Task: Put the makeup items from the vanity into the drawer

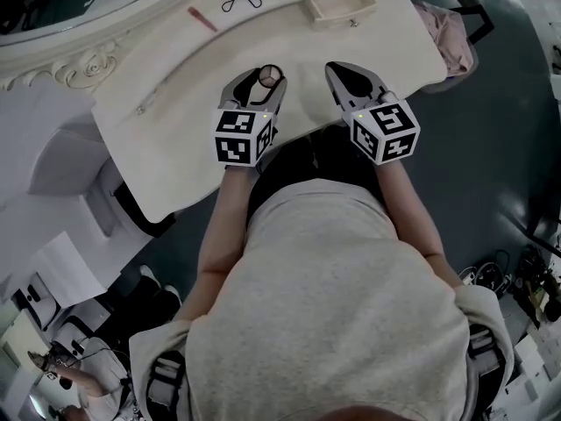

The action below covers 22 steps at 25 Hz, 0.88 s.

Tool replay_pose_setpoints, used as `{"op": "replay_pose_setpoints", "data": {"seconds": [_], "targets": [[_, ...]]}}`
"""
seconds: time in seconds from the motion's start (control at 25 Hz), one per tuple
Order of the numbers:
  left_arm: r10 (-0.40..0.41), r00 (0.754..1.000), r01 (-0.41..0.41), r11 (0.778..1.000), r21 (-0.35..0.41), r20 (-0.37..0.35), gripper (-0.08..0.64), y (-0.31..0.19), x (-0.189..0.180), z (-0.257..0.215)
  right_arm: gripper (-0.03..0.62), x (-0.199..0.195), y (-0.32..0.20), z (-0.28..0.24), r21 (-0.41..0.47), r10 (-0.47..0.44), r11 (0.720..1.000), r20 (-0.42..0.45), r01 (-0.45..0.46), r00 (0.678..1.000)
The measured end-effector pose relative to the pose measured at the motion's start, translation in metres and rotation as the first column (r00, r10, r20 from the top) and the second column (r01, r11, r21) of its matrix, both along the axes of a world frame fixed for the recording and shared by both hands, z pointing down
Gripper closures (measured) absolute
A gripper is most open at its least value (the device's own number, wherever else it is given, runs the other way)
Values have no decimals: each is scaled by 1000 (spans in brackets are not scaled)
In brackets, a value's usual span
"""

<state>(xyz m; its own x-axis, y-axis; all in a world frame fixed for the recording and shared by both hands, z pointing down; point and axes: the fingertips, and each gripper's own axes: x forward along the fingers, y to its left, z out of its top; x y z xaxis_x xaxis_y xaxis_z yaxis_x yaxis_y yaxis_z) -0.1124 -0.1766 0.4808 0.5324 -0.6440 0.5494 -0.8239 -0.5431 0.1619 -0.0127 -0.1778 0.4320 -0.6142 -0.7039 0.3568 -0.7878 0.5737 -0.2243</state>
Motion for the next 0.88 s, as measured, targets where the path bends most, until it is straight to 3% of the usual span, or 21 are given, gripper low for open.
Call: {"op": "replay_pose_setpoints", "data": {"seconds": [0.32, 0.88], "targets": [[60, 998, -60, 997, 37, -12, 342, -17, 28, -13, 584, 24, -6, -1, 7, 53, 999, -18, -53, 998], [76, 997, -78, 993, 86, 29, 342, -84, 93, -33, 584, 68, -68, -11, 31, -11, 999, 2, 11, 1000]]}}
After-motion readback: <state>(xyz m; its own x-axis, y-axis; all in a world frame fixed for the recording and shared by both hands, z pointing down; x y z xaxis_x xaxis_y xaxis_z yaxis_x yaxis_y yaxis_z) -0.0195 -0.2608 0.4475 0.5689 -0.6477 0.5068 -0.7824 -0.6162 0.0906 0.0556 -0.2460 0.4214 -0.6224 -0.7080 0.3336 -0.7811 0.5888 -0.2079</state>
